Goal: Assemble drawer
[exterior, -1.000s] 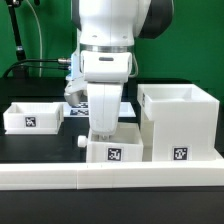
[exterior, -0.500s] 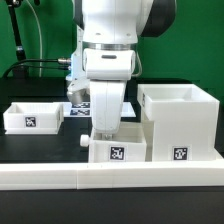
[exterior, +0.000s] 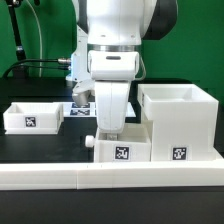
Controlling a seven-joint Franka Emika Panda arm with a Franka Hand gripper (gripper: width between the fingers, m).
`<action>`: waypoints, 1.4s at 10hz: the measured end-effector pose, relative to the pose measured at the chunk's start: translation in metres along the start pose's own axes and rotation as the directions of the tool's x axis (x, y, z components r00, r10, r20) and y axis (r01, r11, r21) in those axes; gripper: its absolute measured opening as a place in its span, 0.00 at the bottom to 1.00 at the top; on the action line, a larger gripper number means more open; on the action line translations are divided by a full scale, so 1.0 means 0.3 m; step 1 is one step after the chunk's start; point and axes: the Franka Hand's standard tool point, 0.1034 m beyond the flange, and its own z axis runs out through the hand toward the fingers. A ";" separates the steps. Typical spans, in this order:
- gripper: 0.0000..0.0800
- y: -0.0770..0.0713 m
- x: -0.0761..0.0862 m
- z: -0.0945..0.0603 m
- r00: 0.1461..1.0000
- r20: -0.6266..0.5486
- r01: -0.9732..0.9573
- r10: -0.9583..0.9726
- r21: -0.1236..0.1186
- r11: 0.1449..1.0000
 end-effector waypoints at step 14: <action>0.05 -0.014 0.005 0.012 1.000 0.010 0.010 -0.010 0.029 1.000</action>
Offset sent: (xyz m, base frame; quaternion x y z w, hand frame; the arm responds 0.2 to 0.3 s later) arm 0.0000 0.0000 0.0000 0.0000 0.0000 0.0000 1.0000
